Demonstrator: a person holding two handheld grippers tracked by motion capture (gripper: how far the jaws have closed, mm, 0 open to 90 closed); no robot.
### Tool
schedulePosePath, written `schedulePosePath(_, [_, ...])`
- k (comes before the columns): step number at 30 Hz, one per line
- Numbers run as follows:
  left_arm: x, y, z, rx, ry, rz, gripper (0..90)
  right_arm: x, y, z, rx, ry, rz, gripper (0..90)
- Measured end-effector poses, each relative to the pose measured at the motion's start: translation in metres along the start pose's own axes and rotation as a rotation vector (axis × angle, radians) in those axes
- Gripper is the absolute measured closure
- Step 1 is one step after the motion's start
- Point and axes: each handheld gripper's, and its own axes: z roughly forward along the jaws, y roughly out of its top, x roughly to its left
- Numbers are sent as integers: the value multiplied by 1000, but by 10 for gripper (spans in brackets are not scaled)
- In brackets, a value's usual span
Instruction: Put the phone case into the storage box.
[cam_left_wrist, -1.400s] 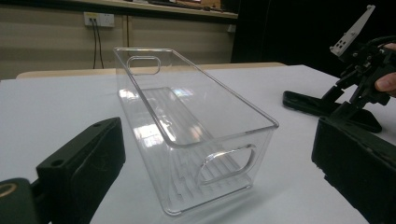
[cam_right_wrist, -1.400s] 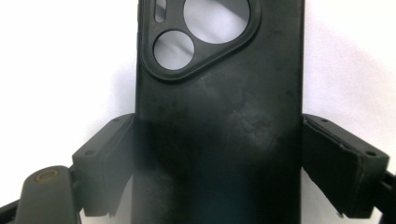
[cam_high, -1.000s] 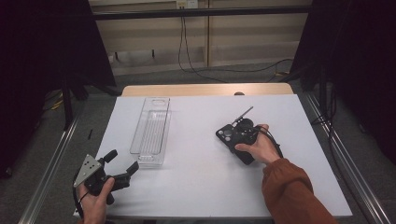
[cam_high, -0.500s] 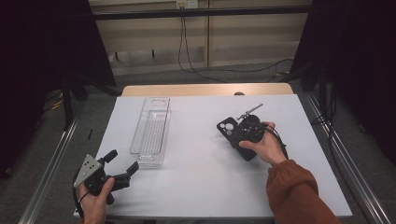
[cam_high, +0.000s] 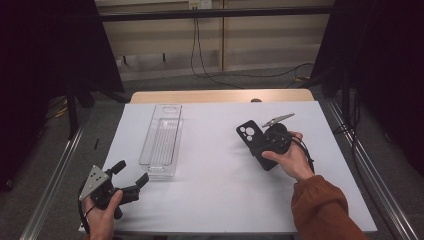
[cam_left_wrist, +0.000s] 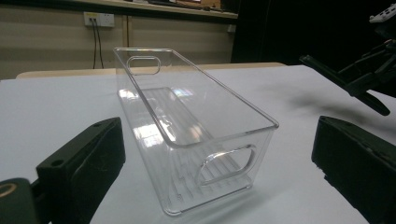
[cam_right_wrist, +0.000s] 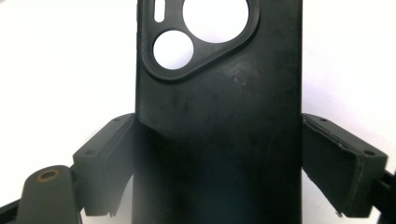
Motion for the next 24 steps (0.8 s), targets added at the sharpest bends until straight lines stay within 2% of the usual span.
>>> schedulePosePath(2, [0,0,0,-3,1,-3,28,-1,-2,-3,-22,2,-13,146])
schedulePosePath(7, [0,0,0,-4,-3,-2,28,-1,-9,-6,-78,0,10,146])
schedulePosePath(15, [0,0,0,-4,-3,-2,28,-2,-24,-11,-170,1,16,145])
schedulePosePath(20, [0,0,0,-4,-1,-2,28,-2,-31,-17,-254,-5,4,144])
schedulePosePath(24, [0,0,-1,-5,-1,-2,28,-1,-37,-23,-302,-14,-1,145])
